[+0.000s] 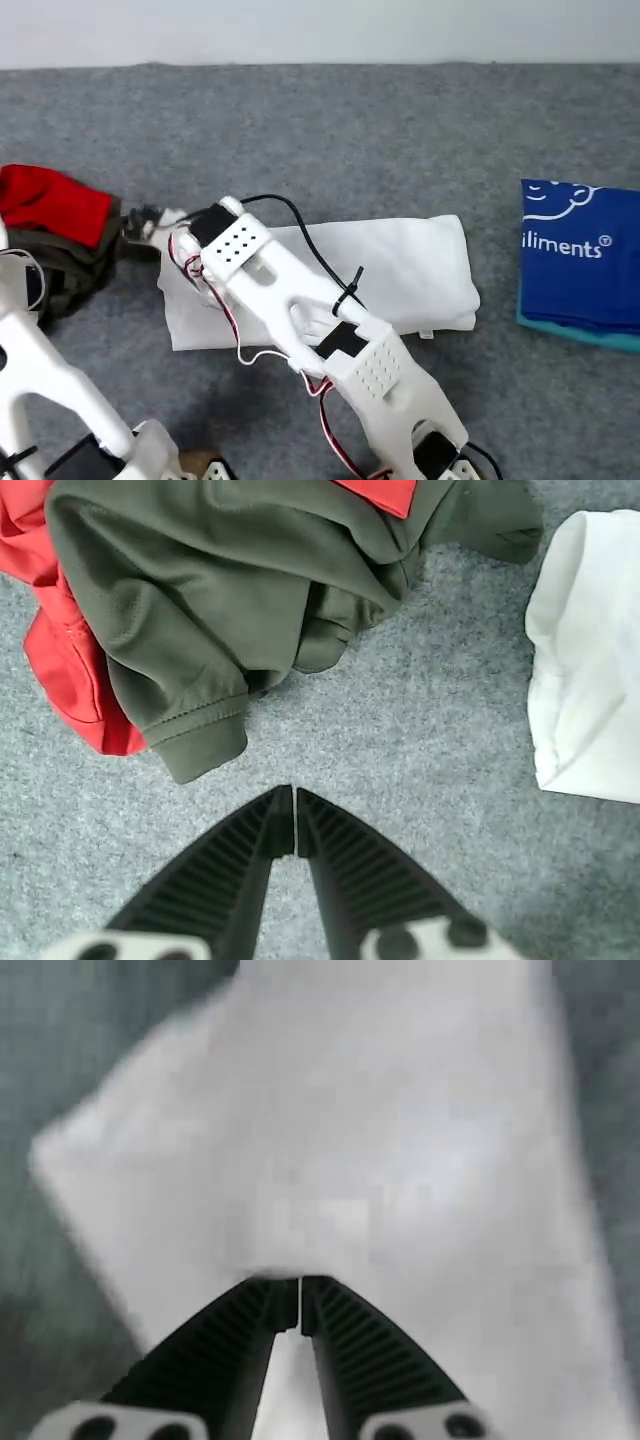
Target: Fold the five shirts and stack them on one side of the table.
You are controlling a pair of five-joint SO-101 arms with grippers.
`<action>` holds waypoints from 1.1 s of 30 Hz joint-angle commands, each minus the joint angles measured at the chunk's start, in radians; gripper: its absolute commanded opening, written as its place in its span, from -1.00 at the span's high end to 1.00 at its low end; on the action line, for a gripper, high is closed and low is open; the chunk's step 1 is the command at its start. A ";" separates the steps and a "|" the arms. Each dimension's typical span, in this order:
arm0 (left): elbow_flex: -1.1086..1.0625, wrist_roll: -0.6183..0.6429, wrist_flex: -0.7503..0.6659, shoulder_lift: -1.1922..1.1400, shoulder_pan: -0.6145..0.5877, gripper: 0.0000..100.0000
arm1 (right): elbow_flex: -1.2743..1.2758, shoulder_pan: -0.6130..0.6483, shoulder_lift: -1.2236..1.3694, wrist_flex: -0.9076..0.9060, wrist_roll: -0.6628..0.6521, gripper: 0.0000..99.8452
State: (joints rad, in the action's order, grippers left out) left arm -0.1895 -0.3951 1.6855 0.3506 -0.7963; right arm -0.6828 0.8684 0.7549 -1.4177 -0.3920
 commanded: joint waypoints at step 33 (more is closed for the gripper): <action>-0.038 -0.003 -0.018 0.034 -0.002 0.97 | 0.206 -0.082 -0.231 -0.354 0.049 0.98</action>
State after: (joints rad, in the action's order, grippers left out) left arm -0.2371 -0.3951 1.6855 0.3506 -0.7963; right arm -0.4864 0.8255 0.5616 -1.7538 -0.3506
